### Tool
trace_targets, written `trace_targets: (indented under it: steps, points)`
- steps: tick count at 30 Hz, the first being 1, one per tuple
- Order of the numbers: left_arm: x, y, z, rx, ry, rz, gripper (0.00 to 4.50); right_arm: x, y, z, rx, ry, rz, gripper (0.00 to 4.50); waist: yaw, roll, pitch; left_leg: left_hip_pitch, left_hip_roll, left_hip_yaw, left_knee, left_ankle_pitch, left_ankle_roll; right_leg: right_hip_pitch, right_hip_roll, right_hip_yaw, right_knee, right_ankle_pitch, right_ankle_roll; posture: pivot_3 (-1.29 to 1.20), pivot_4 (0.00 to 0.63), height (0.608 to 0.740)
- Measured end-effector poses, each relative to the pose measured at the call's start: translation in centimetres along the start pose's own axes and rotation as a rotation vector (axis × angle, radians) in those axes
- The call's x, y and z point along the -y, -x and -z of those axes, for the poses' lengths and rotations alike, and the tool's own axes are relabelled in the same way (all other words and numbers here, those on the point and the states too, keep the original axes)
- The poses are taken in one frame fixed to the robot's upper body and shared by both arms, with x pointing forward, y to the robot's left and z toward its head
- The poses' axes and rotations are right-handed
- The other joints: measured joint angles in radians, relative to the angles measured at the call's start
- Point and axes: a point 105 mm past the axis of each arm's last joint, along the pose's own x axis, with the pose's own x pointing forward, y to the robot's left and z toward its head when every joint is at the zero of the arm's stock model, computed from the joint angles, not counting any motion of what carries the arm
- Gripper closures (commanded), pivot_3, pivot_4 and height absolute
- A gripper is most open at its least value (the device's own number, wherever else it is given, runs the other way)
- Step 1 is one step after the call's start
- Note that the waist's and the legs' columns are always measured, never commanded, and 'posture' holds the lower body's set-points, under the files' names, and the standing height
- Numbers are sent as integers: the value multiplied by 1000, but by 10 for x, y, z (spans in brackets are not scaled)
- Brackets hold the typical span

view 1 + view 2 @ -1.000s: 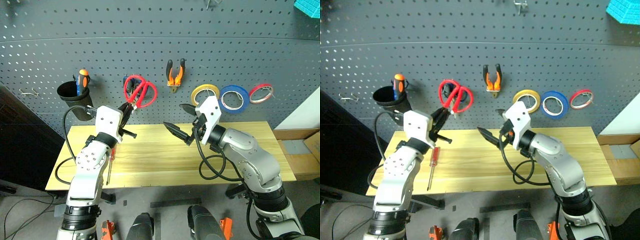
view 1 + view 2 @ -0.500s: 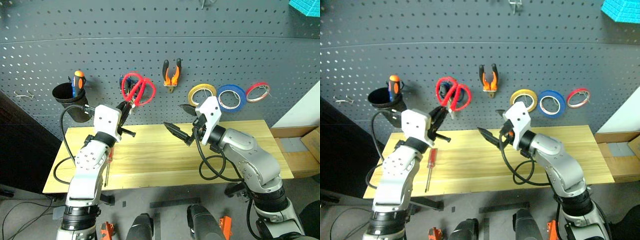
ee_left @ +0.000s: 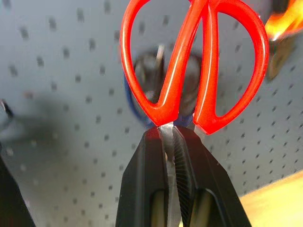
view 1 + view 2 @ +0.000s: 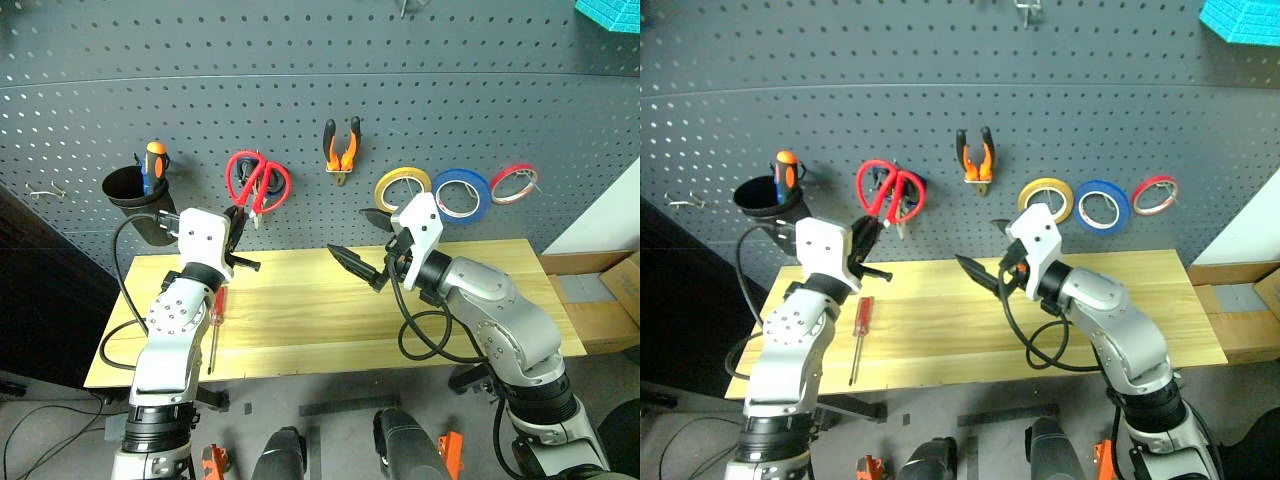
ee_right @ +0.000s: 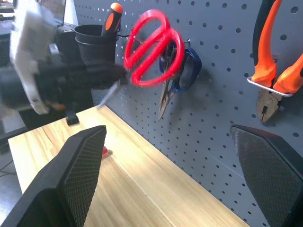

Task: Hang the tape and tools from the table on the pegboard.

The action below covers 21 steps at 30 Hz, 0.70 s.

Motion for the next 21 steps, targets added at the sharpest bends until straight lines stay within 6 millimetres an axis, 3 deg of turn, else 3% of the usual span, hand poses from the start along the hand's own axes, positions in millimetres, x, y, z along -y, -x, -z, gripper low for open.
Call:
trace_targets:
  steps: [7,10,14,19,21]
  points:
    - [5,-11,3,-14,15,29,4471,0,0,0,1,0,-1,0,0,0,0,0,0,0,0,0,0,0,0,0,0,0,0,-185,185,740]
    - [6,-7,11,-40,36,24,3587,0,0,0,0,0,0,0,-1,0,0,0,0,0,0,0,0,0,0,0,0,0,0,-182,185,740]
    - [10,9,41,-164,83,3,2366,-1,1,2,-6,-4,-1,0,-1,0,0,0,0,0,0,0,0,0,0,0,0,0,0,-175,188,740]
    - [4,46,70,-334,154,-77,825,-5,3,15,-61,-14,-6,0,-4,0,0,1,0,1,-1,0,0,0,0,1,0,0,0,-169,196,740]
    - [0,66,89,-433,177,-114,825,-7,4,24,-107,-24,-12,0,-2,0,0,1,1,0,-1,0,0,0,0,0,1,0,0,-157,202,740]
